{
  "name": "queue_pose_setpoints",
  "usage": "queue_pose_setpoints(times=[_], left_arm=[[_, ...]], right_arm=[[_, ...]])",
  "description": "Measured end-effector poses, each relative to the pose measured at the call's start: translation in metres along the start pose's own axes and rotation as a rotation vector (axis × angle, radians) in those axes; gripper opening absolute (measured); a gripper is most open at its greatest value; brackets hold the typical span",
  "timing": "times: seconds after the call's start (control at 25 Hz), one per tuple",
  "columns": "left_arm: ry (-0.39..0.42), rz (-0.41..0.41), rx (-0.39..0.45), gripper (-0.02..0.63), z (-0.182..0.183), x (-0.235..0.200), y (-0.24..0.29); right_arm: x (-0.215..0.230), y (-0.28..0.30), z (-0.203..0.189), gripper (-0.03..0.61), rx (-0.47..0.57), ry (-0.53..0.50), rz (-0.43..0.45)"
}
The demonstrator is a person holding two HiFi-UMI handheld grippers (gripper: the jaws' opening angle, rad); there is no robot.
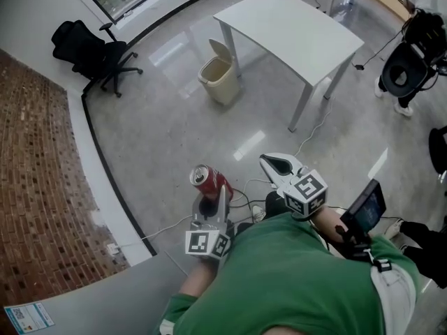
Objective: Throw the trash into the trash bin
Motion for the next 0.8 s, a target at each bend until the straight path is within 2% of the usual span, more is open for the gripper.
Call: queue_pose_setpoints(times=[0.48,0.8], left_arm=[[-0.037,0.012,0.014,0.109,-0.005,-0.015,0.003],[-0.002,0.007,0.017,0.109,0.004,-0.034,0.018]], right_arm=[[0.004,0.014,0.005,0.003,-0.032,-0.02,0.001],[0.014,0.043,0.014,0.003,0.026,-0.047,0.004]])
Point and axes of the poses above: the fingertips, and each gripper's own axes: y forward along the fingers, x to its right, z out of its top, the point moved 4 cm from there along -y, backward along the fingers, and after that the axes turned 3 degrees about -y, right-handed, at the moved point
